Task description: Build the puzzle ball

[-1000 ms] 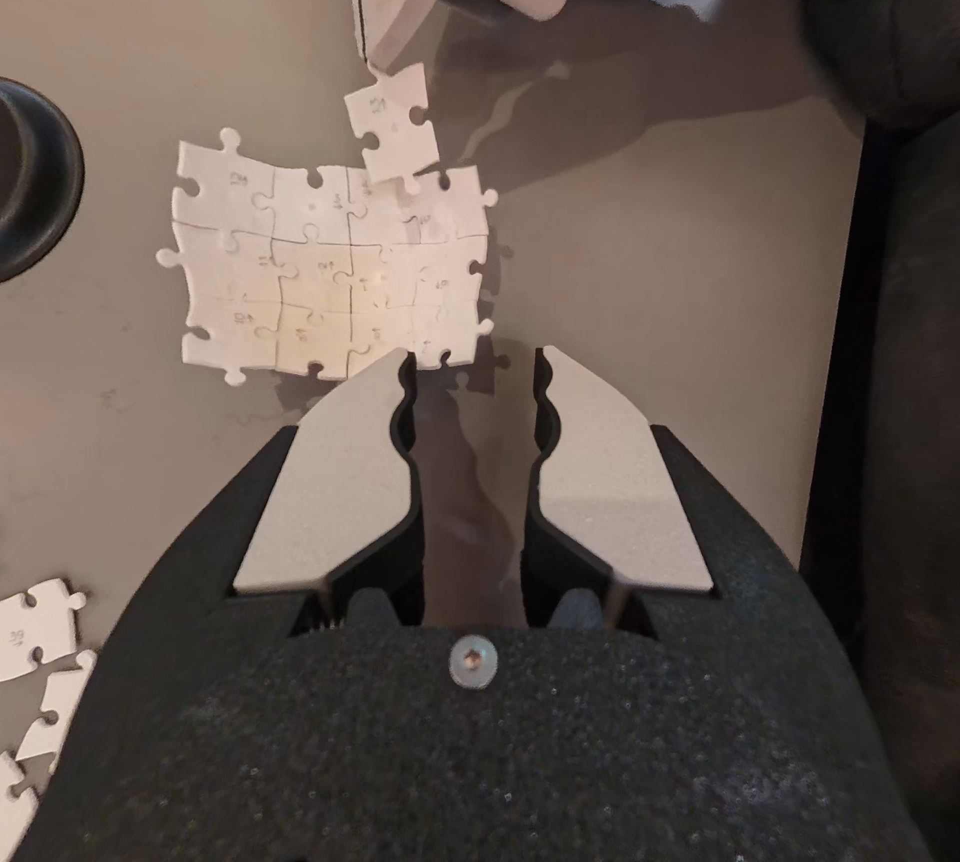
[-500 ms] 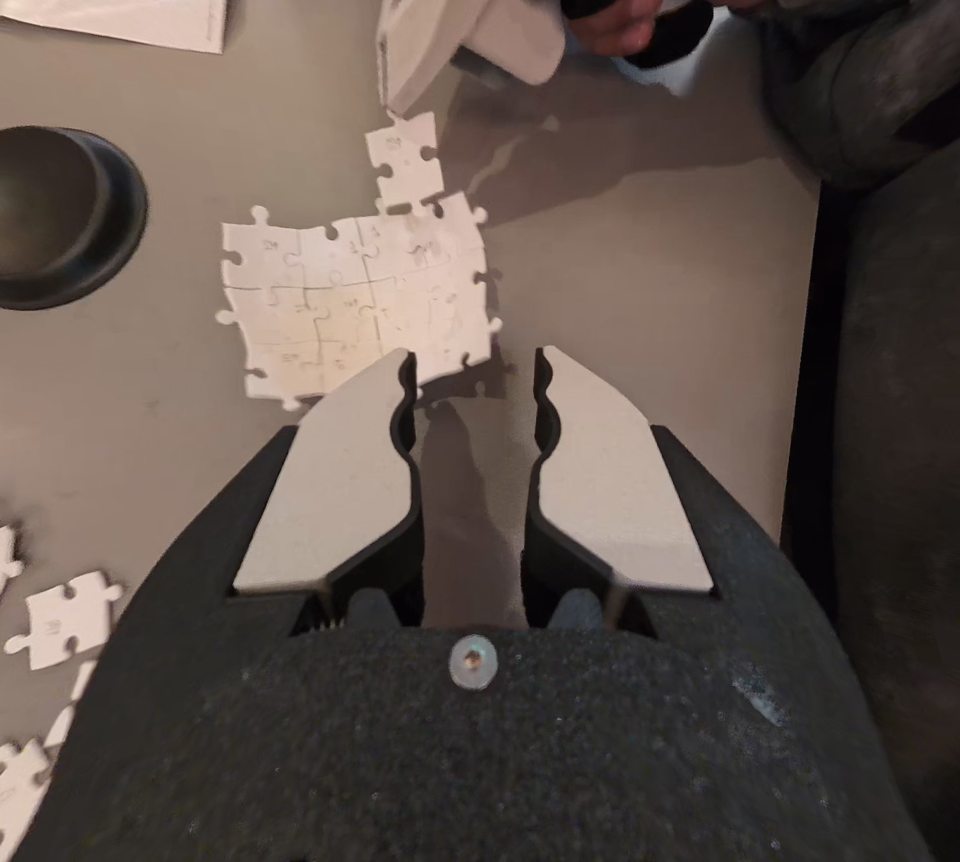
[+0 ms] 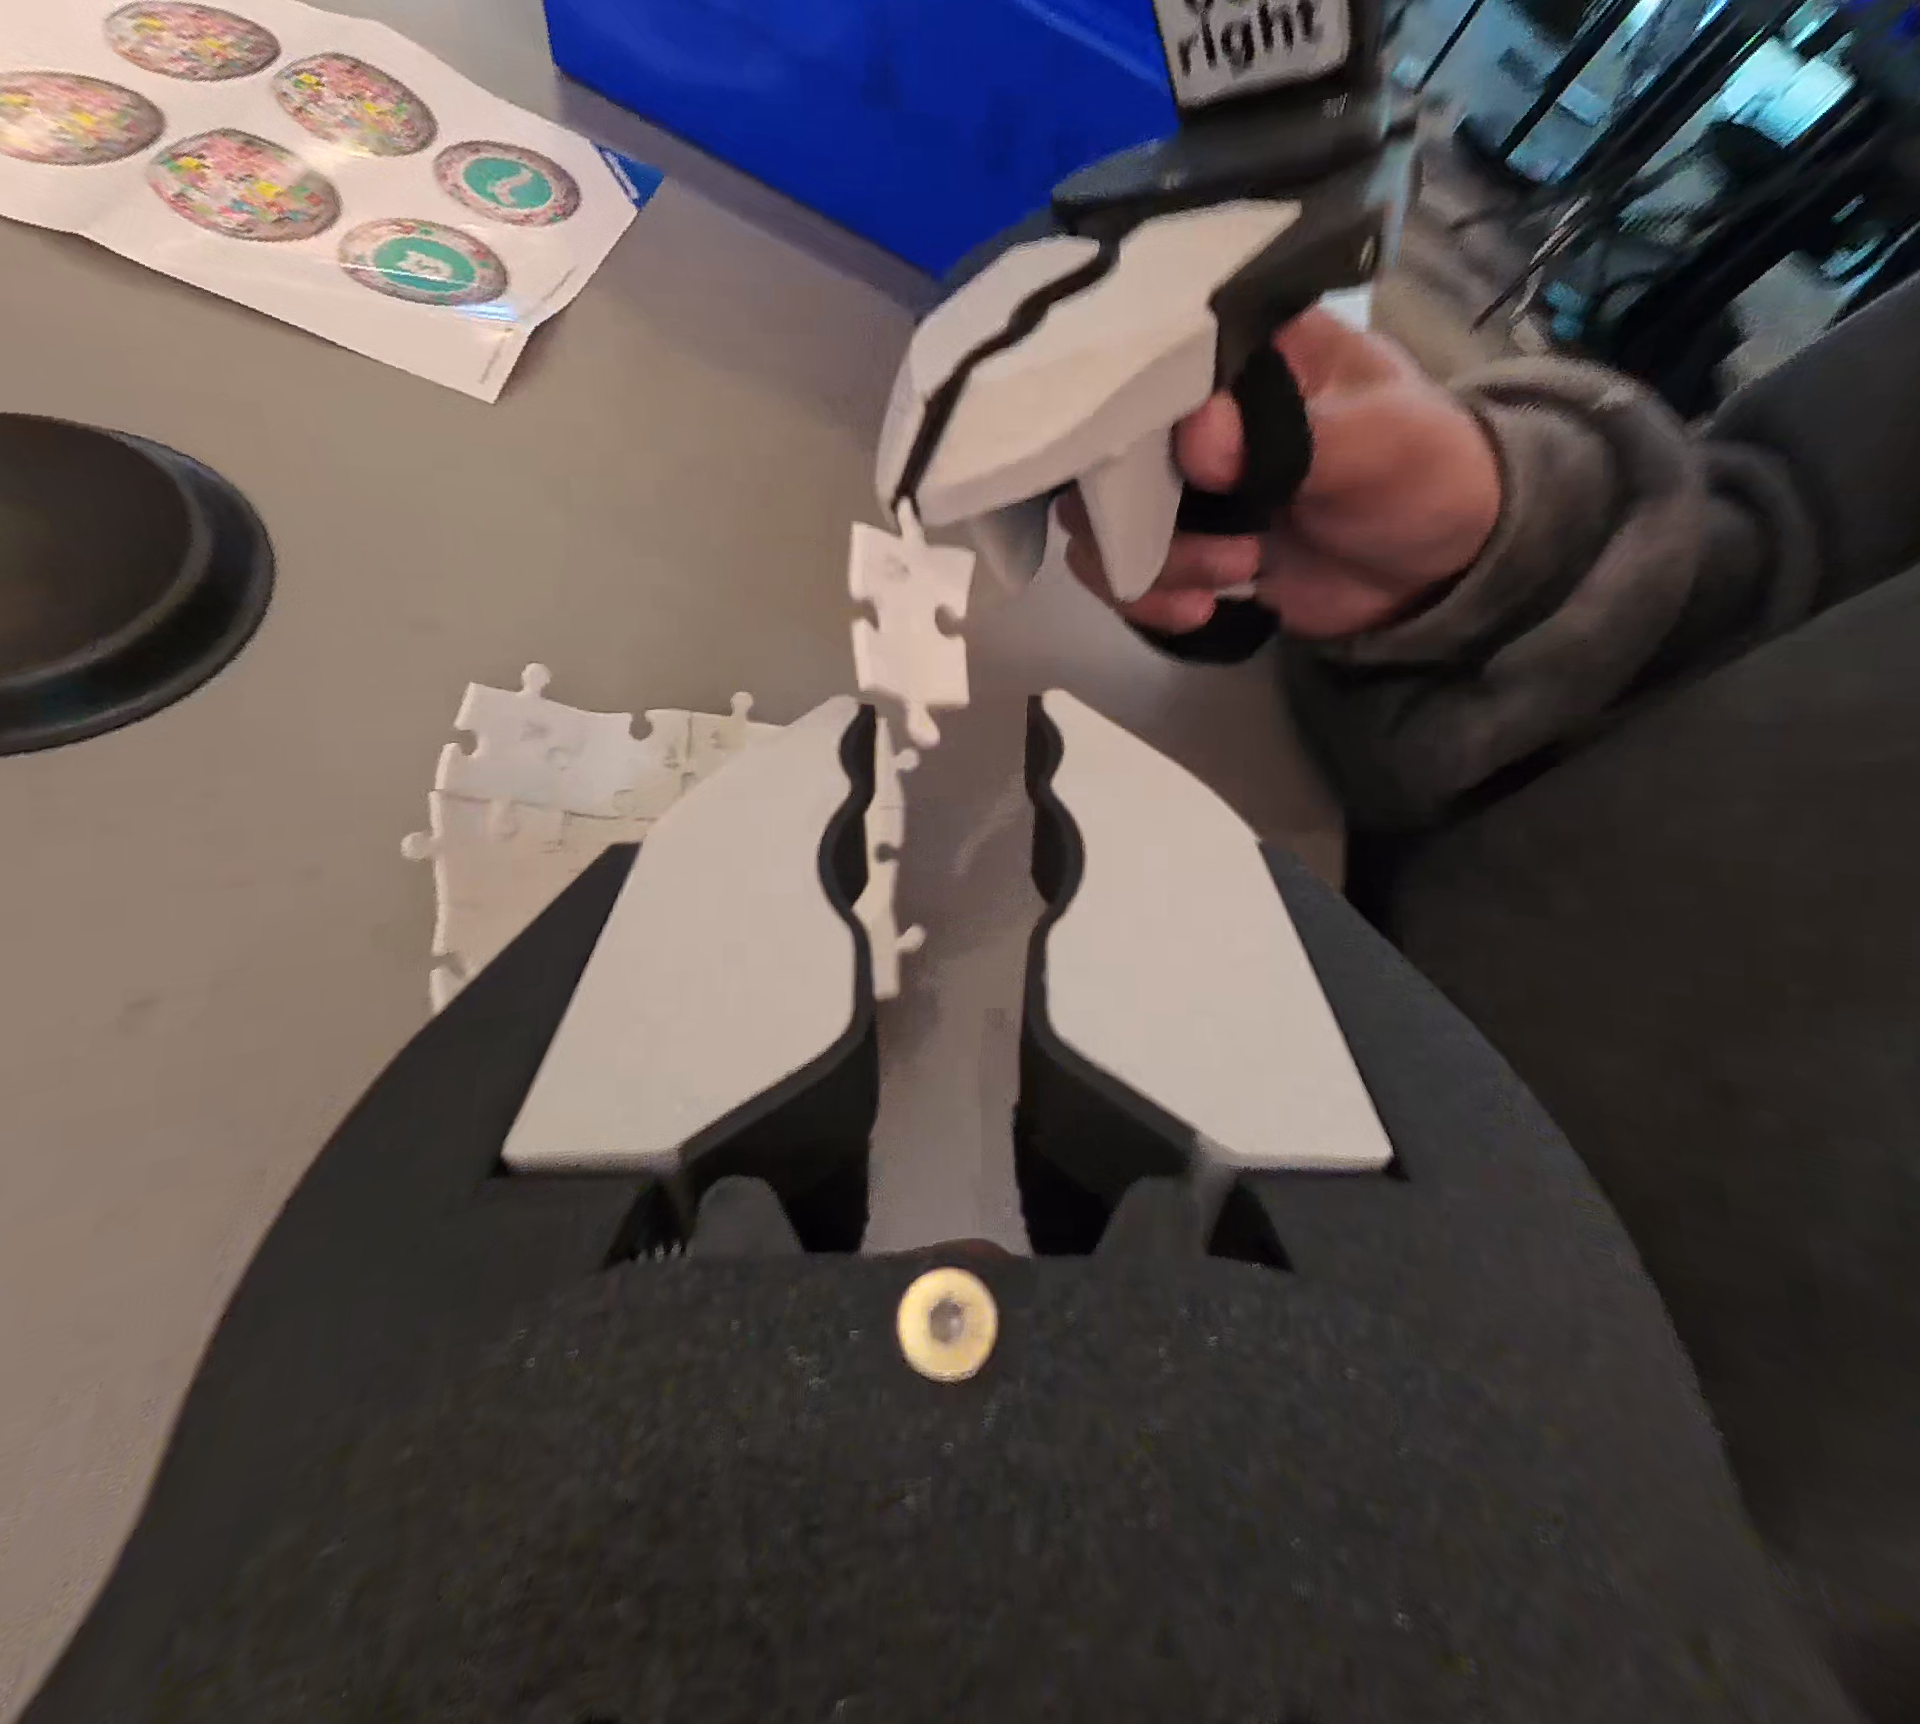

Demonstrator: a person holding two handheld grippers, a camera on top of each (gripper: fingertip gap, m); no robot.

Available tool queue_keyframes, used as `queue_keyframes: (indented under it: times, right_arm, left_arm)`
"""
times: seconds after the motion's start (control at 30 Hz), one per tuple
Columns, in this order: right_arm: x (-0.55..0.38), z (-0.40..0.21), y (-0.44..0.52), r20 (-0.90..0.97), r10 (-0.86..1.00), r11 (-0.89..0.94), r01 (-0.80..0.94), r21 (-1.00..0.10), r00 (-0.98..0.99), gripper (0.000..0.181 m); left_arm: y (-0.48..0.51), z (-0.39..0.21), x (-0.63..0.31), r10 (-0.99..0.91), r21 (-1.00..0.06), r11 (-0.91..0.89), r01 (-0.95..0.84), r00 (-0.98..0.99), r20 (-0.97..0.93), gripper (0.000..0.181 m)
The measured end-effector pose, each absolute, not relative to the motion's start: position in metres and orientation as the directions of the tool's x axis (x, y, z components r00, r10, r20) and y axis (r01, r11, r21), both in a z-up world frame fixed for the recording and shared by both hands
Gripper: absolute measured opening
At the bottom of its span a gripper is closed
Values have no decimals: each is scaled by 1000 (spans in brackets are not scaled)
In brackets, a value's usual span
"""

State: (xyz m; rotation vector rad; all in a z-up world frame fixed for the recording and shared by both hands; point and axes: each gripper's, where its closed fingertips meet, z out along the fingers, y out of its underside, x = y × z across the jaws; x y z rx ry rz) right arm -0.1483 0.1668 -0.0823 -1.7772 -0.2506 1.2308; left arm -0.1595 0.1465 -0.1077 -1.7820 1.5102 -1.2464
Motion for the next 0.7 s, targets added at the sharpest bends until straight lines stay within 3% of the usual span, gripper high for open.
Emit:
queue_keyframes:
  times: [0.07, 0.13, 0.4, 0.5, 0.7]
  right_arm:
    - [-152, -84, 166, -601, 621, -530, -295, -795, 503, 2]
    - [-154, -87, 165, -587, 627, -528, -275, -804, 512, 2]
    - [-170, -107, 150, -590, 664, -589, -164, -791, 459, 3]
    - [-174, -122, 143, -498, 716, -574, 6, -819, 489, 15]
    - [-185, -112, 153, -221, 811, -398, 234, -887, 542, 18]
  left_arm:
    - [147, -102, -161, -910, -817, -345, -463, -48, 412, 11]
    - [149, -100, -164, -876, -798, -406, -446, -58, 478, 5]
    - [148, -115, -181, -870, -749, -389, -537, -53, 489, 2]
    - [151, -128, -189, -889, -709, -356, -608, -14, 459, 2]
    - [146, -133, -197, -917, -687, -274, -673, -31, 397, 2]
